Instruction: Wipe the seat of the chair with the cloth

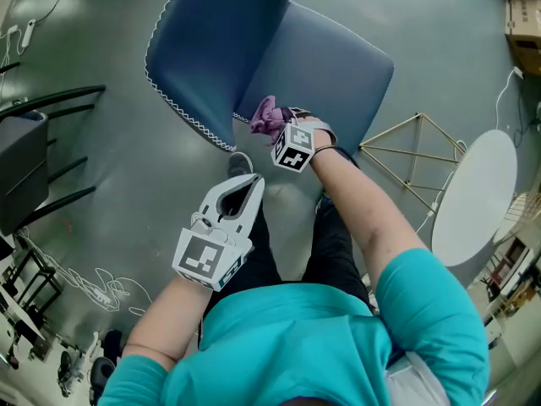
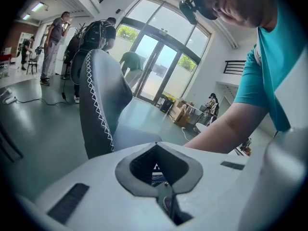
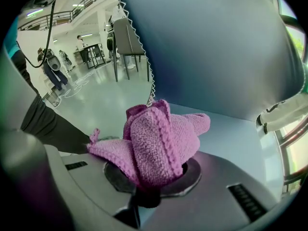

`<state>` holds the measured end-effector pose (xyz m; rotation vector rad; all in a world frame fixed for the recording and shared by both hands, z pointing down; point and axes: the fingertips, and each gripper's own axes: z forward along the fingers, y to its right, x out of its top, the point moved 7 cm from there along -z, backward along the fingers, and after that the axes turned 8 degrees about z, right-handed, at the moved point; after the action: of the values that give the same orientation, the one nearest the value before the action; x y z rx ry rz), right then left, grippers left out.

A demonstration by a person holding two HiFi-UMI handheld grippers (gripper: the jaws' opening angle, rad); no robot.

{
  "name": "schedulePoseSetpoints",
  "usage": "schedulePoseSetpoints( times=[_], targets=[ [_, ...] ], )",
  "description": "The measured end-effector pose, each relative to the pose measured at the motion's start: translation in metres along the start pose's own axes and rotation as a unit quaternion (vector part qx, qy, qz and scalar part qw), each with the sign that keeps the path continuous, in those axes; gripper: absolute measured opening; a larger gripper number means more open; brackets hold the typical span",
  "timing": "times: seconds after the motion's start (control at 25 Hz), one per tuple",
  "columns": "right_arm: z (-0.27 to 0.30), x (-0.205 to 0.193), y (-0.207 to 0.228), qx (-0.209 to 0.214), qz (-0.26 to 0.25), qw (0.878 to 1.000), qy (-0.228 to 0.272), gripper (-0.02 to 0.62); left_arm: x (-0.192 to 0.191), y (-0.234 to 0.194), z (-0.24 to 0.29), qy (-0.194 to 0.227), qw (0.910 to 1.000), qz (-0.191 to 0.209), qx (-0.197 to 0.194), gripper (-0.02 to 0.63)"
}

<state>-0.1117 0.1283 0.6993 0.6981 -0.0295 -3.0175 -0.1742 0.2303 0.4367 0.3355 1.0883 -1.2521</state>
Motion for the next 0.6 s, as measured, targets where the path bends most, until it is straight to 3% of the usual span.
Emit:
schedulePoseSetpoints(
  times=[0.6],
  targets=[
    [-0.015,-0.035,-0.004,0.001,0.024,1.000,-0.008,0.060,0.002,0.025,0.019,-0.008,0.9999,0.007,-0.013,0.003]
  ],
)
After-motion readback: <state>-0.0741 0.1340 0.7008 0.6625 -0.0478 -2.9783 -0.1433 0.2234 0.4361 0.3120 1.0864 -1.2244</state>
